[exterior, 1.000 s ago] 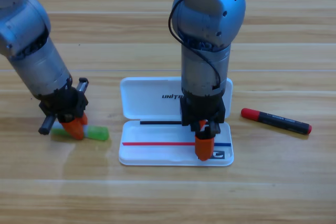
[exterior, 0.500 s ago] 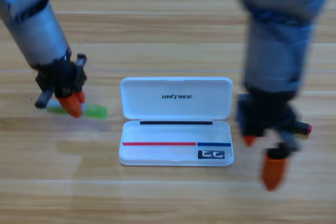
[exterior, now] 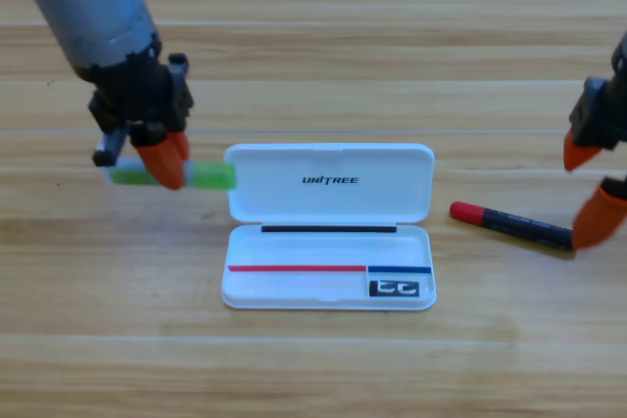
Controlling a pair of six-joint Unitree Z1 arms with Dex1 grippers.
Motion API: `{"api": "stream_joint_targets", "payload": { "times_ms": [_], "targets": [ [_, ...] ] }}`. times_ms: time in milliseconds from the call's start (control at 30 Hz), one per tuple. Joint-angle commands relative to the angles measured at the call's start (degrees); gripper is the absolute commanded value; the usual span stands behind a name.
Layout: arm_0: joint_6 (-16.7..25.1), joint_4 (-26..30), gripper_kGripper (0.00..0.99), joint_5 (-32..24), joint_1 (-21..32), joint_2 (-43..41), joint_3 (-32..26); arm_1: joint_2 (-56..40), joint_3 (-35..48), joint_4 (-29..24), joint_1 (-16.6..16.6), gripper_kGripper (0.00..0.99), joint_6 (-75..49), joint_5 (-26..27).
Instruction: Clean up eraser and pencils
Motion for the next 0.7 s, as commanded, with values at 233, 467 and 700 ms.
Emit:
{"api": "stream_joint_targets", "payload": {
  "times_ms": [233, 467, 700],
  "targets": [
    [-6.79, 0.6, 0.006, -3.69, -9.19, 7.7, -4.37, 15.57, -5.18, -3.56, -2.26, 0.963, -6.57, -3.91],
    [-8.02, -0.46, 0.008, -4.92, -10.51, 12.0, -5.42, 21.38, -8.78, -3.56, -1.56, 0.95, -7.71, -5.22],
    [-8.02, -1.6, 0.008, -5.18, -10.6, 14.9, -6.21, 25.86, -12.21, -3.56, -1.38, 0.857, -8.33, -6.89]
  ]
}}
